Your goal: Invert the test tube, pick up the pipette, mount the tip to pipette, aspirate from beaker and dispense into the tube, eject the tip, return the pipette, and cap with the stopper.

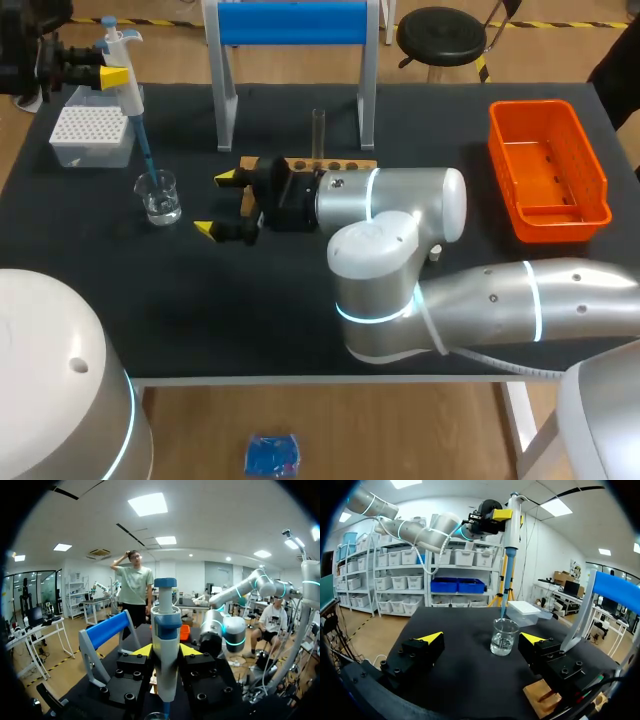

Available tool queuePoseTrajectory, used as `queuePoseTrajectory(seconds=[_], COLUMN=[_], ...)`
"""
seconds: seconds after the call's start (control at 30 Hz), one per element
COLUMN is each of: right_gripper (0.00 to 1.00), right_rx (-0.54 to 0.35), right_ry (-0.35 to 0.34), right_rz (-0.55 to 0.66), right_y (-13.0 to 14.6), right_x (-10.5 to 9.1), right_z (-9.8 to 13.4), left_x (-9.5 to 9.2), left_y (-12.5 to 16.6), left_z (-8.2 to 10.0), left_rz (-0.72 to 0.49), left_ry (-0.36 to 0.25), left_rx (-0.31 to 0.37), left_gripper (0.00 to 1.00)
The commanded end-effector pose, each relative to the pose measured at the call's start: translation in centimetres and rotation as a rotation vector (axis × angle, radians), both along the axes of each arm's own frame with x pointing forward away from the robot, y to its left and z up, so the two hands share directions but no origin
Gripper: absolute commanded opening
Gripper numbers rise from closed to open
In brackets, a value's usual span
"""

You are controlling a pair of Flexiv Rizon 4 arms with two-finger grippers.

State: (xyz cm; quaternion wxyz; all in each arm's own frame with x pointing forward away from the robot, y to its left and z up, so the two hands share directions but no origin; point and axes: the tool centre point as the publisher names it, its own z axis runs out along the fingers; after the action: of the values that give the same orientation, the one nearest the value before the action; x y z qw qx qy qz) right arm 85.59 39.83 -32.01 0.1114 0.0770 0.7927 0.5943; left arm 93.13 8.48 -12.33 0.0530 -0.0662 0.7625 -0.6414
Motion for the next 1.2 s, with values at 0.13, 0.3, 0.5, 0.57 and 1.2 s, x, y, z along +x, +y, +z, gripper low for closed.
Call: queuePoseTrajectory(seconds=[0.13, 0.3, 0.5, 0.57, 1.2], right_gripper=[1.0, 1.0, 1.0, 1.0, 1.0], right_rx=[0.002, 0.002, 0.002, 0.002, 0.002], right_ry=[-0.001, -0.001, -0.001, -0.001, -0.001], right_rz=[0.0, 0.0, 0.0, 0.0, 0.0], right_y=[0.0, 0.0, 0.0, 0.0, 0.0], right_x=[0.0, 0.0, 0.0, 0.0, 0.0], right_z=[-0.1, -0.1, -0.1, -0.1, -0.1], left_x=[0.5, 0.6, 0.8, 0.9, 1.9], left_y=[0.4, 1.0, 1.6, 1.6, 0.0], left_z=[-0.7, -1.1, -2.1, -2.3, -4.4], left_rz=[-0.009, -0.01, 0.001, 0.001, -0.027], left_ry=[-0.02, -0.053, -0.074, -0.075, -0.072], left_rx=[0.036, 0.032, 0.028, 0.028, 0.017], left_gripper=[0.0, 0.0, 0.0, 0.0, 0.0])
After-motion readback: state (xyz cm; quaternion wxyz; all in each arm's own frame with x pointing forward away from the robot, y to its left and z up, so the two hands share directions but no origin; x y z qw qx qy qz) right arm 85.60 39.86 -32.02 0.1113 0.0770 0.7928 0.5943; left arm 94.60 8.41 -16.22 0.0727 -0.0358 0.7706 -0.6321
